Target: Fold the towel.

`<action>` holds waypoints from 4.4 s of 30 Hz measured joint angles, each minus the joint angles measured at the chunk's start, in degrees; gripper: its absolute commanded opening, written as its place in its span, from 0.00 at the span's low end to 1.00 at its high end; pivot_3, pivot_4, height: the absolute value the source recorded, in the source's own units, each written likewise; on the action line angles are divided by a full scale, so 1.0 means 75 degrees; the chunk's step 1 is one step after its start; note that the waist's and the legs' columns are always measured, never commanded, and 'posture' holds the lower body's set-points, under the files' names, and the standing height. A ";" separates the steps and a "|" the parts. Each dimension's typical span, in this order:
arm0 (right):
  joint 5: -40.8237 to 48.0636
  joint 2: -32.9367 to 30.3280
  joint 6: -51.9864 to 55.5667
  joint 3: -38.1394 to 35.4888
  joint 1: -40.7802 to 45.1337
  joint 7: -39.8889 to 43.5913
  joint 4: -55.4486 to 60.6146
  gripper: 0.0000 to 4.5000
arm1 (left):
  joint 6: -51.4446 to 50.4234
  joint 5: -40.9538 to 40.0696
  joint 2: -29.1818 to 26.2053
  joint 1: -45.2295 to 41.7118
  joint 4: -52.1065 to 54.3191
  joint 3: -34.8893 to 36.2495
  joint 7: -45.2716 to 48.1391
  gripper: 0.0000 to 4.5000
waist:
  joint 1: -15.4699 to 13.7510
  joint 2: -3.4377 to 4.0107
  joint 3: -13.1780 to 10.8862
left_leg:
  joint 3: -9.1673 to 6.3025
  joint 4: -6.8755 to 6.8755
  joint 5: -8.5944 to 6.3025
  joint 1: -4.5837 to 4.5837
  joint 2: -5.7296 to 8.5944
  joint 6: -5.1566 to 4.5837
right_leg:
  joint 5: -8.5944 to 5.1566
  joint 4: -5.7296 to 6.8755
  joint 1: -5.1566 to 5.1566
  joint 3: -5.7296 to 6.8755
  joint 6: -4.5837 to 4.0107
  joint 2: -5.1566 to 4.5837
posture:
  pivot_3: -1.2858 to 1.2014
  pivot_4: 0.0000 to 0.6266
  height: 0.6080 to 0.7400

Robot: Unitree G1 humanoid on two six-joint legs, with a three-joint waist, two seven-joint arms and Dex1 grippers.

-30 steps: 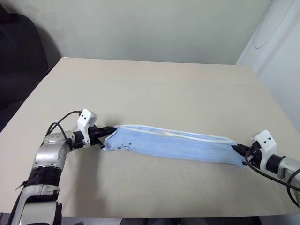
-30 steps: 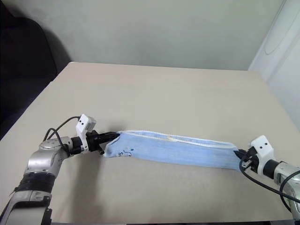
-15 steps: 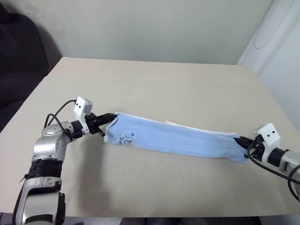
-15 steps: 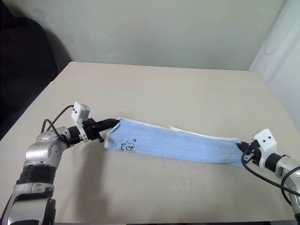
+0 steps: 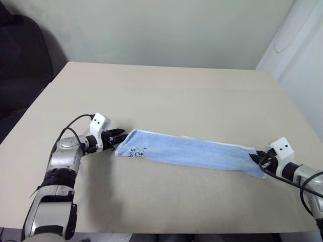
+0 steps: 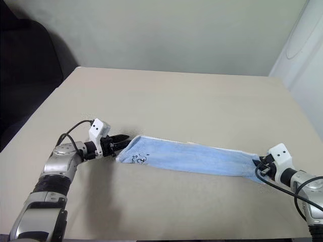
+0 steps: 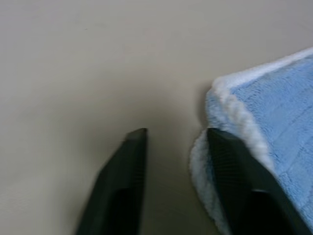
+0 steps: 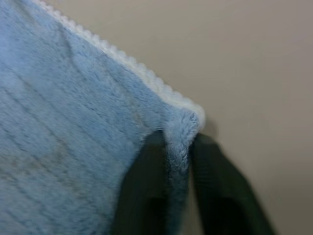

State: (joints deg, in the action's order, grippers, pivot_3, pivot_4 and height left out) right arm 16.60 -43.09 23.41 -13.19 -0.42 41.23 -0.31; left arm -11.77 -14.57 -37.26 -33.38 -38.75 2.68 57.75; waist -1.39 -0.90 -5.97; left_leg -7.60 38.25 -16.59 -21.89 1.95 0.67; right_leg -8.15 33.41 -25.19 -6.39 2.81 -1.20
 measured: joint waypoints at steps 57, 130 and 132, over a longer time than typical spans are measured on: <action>1.2535 0.1772 0.3479 -0.2351 -0.2865 -0.8044 0.2784 0.99 | -0.2798 -0.2666 0.1222 0.1768 0.5121 0.1575 -0.1849 1.00 | 0.0044 -0.0053 -0.0021 | -0.0002 0.0005 -0.0061 -0.0043 0.0031 0.0032 | -0.0061 -0.0036 -0.0009 -0.0015 0.0098 -0.0005 | 0.52 0.24 1.00; 0.3452 -0.1394 0.4104 0.3272 0.1305 -0.2950 0.4295 0.00 | -0.2662 -0.2652 0.1664 0.1593 0.5160 0.1337 -0.2143 1.00 | -0.0038 -0.0065 0.0028 | 0.0004 -0.0002 -0.0045 -0.0036 0.0001 0.0023 | 0.0032 -0.0064 -0.0003 0.0001 0.0031 -0.0006 | 0.52 0.24 1.00; 0.3188 -0.1264 0.4092 0.3407 0.1344 -0.2765 0.4282 0.00 | -0.2661 -0.2652 0.1664 0.1599 0.5160 0.1346 -0.2165 1.00 | -0.0032 -0.0064 0.0027 | 0.0007 -0.0002 -0.0045 -0.0034 0.0001 0.0027 | 0.0028 -0.0064 -0.0002 0.0000 0.0038 -0.0005 | 0.52 0.24 1.00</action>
State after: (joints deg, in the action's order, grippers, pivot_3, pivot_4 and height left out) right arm 40.51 -52.57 54.10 12.36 9.66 20.50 31.81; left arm -31.73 -34.46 -24.78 -21.38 -0.04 12.77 41.52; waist -1.63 -1.38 -5.77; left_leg -7.54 38.24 -16.93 -22.15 1.96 0.88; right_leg -7.94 32.93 -25.21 -6.39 3.09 -1.23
